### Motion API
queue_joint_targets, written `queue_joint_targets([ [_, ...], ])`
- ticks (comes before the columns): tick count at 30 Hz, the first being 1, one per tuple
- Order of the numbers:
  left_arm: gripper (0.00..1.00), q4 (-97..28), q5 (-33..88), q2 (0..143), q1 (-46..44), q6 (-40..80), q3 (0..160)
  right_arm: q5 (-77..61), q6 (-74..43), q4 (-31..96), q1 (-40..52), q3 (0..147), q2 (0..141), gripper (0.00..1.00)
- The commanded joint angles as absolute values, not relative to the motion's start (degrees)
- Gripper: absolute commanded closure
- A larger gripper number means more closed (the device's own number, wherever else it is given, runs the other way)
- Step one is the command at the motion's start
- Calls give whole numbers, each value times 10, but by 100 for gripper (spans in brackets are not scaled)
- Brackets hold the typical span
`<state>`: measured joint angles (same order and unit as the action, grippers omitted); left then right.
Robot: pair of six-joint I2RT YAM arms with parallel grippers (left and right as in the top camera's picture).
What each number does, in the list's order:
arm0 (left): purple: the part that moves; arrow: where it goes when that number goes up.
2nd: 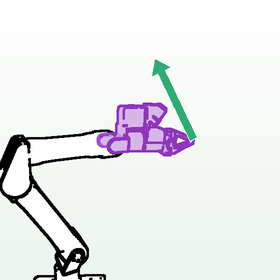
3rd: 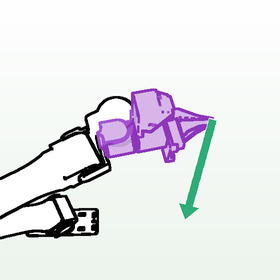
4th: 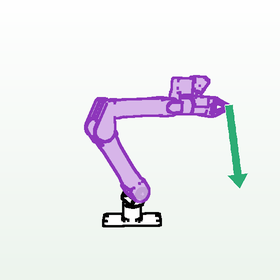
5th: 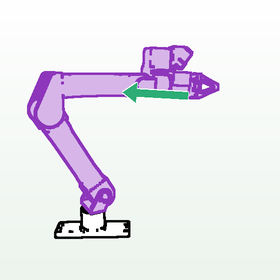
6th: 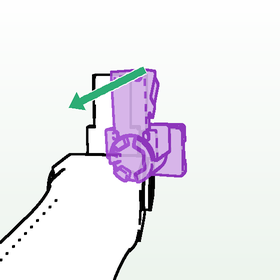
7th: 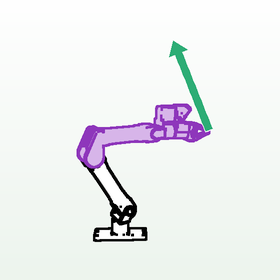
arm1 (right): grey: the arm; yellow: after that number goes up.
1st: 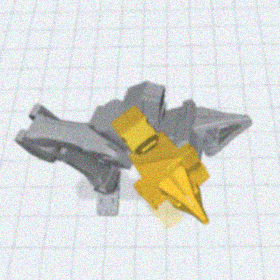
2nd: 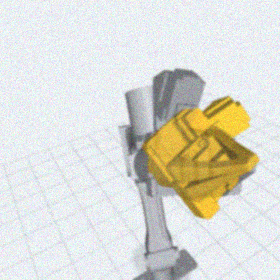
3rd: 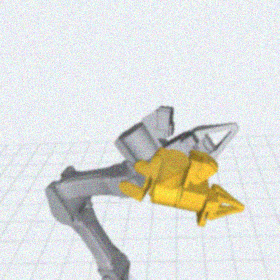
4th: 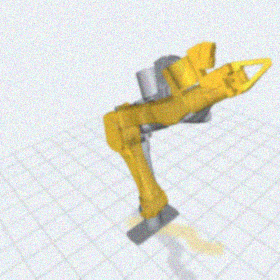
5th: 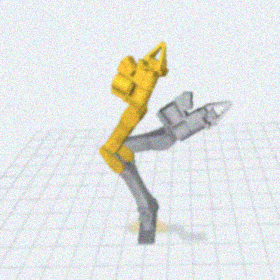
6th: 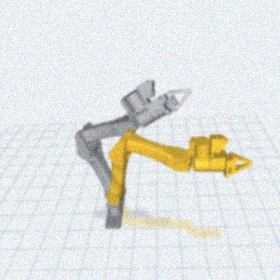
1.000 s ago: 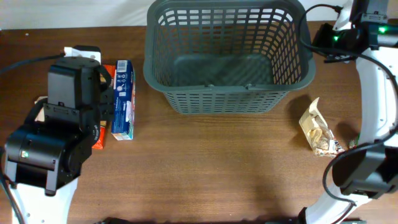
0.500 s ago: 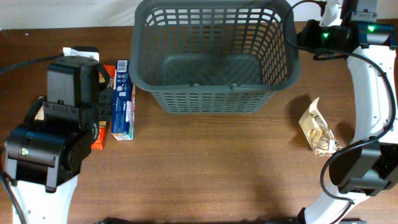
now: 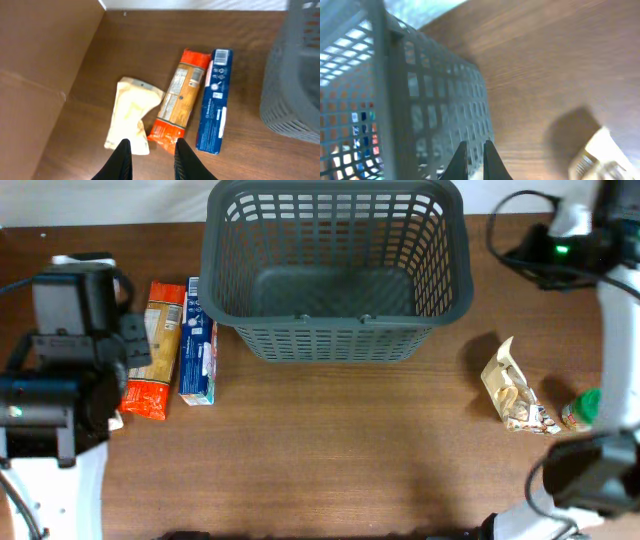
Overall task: Pack container
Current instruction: 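Grasp the blue box with the left gripper and lift it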
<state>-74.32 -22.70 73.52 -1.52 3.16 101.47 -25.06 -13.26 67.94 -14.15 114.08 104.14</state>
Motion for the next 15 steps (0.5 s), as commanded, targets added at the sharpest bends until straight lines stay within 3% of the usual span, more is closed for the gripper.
queue_joint_targets([
  [1,84,-742,-149,768,42,33,1014,-209,-124,701,-167,1145,936,96],
  [7,84,-751,3,853,96,-57,1014,-119,-125,739,-215,1145,809,96],
  [11,84,-762,42,917,99,-103,1014,-80,-125,744,-253,1145,735,96],
  [12,83,-761,53,934,99,-116,1014,-65,-125,744,-262,1145,721,91],
  [15,65,-759,78,977,99,-137,1014,-17,-125,744,-284,1145,683,45],
])
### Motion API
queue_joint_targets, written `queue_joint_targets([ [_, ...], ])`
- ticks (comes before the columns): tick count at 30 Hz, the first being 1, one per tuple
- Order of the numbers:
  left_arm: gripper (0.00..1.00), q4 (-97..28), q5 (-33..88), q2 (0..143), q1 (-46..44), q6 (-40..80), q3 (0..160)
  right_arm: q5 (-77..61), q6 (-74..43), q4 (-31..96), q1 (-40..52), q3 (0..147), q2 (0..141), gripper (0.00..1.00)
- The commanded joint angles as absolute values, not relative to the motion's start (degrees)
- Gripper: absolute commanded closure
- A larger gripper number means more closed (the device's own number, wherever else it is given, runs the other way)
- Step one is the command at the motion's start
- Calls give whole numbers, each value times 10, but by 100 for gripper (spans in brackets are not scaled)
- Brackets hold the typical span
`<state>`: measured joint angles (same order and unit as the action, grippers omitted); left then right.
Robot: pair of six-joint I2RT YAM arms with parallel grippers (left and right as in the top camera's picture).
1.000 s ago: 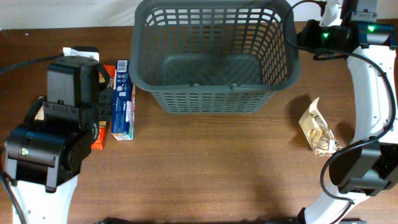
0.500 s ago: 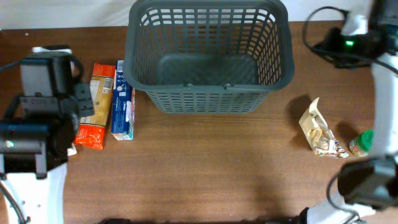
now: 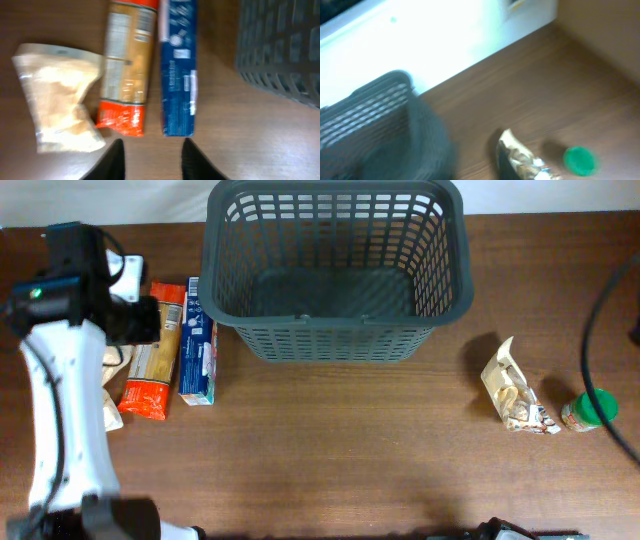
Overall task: Pack container
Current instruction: 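Grasp the blue box with the left gripper and lift it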
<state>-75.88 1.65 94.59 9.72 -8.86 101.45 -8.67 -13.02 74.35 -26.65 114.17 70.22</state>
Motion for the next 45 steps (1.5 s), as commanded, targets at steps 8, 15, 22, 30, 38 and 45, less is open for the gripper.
queue_joint_targets([
  [8,8,-748,102,1074,99,-150,1014,11,-125,763,-289,1145,649,1],
  [15,7,-732,114,1135,99,-173,1014,11,-125,774,-289,1145,659,1],
  [22,5,-717,111,1208,98,-194,1014,11,-125,774,-289,1145,683,1],
  [30,11,-700,107,1267,98,-194,1014,11,-125,774,-289,1145,730,1],
  [38,79,-675,107,1271,98,-194,1014,11,-125,774,-289,1145,796,1],
  [45,98,-704,108,1271,98,-187,1048,11,-125,774,-289,1145,865,1],
])
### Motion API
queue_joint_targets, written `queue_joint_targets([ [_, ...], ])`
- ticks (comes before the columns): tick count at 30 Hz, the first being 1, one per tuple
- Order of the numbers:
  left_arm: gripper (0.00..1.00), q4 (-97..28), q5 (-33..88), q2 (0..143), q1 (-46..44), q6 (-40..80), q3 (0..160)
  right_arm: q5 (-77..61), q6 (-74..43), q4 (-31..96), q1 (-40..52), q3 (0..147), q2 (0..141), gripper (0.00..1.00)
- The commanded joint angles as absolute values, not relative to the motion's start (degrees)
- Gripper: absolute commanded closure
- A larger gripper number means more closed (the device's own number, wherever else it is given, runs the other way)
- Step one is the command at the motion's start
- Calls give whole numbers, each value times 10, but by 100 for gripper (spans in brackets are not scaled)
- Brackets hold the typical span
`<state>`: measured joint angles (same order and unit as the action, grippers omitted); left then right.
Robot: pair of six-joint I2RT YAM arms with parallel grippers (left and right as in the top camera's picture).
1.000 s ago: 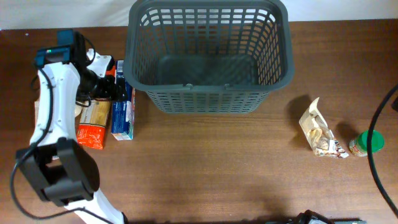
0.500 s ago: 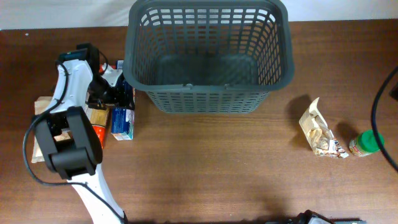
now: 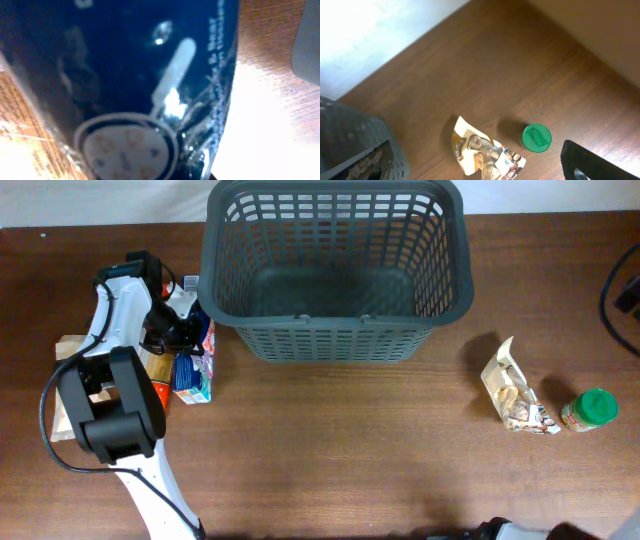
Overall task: Pack container
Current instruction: 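Grasp the blue box with the left gripper and lift it, then carry the blue box into the basket and release it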
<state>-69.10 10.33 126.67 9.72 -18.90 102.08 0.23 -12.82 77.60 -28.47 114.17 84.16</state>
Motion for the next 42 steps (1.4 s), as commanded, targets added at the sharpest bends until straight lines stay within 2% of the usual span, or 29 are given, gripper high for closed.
queue_joint_targets([
  [1,98,-717,107,1271,98,-187,1067,11,-125,774,-289,1145,876,1],
  [7,98,-799,108,1270,98,-187,1230,11,-125,774,-289,1145,938,1],
  [12,98,-859,108,1270,98,-178,1426,11,-125,774,-289,1145,993,1],
  [18,98,-889,141,1270,96,-177,1601,11,-125,774,-289,1145,1033,1],
  [23,98,-921,193,1269,56,-248,1724,11,-125,774,-289,1145,1038,1],
  [28,98,-941,184,1269,-30,-347,1779,11,-125,774,-289,1145,1038,1],
  [36,98,-926,112,1270,-180,-503,1772,11,-125,774,-289,1145,1038,1],
  [42,98,-909,111,1291,-234,-613,1757,11,-125,774,-289,1145,1038,1],
])
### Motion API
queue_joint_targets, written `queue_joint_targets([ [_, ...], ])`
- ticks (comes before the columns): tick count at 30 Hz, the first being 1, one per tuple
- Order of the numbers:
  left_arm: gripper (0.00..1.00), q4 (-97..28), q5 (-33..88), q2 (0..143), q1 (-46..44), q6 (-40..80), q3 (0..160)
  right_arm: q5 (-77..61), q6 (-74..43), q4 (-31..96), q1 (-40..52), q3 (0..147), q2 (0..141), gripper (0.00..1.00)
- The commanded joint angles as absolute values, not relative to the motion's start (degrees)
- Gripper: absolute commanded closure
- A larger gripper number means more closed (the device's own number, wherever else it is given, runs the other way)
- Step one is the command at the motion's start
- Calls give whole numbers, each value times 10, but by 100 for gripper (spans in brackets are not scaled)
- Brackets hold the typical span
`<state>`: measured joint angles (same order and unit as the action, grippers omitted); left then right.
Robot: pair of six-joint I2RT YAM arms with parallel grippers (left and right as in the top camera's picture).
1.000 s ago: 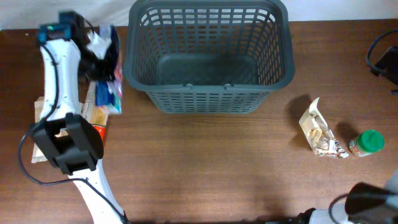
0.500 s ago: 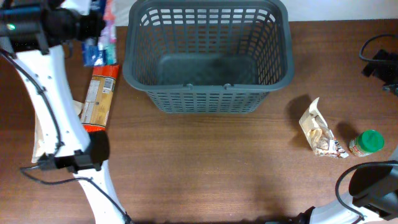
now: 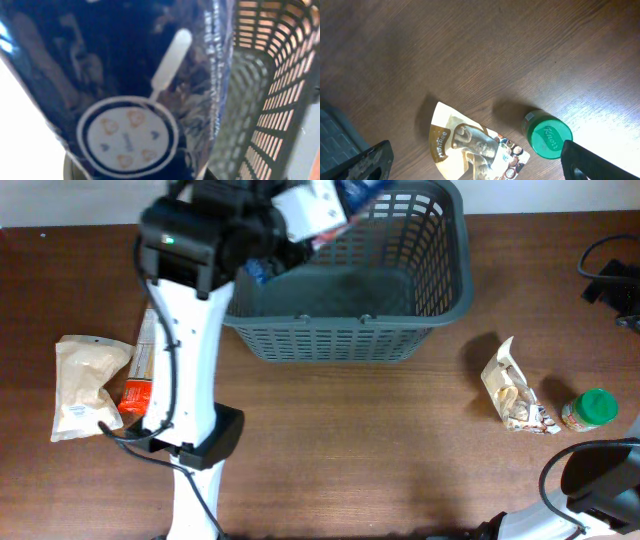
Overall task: Pack container
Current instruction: 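Carry the blue box into the basket and release it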
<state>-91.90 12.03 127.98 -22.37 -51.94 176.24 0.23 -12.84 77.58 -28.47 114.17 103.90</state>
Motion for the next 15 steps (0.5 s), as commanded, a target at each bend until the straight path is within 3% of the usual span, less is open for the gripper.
queue_joint_targets([
  [1,98,-908,111,1296,-237,-626,1755,11,-125,774,-289,1145,1038,1],
  [5,98,-900,111,1331,-235,-689,1745,11,-125,774,-289,1144,1038,1],
  [15,98,-803,94,1464,-200,-691,1742,11,-125,774,-289,1145,1038,1],
])
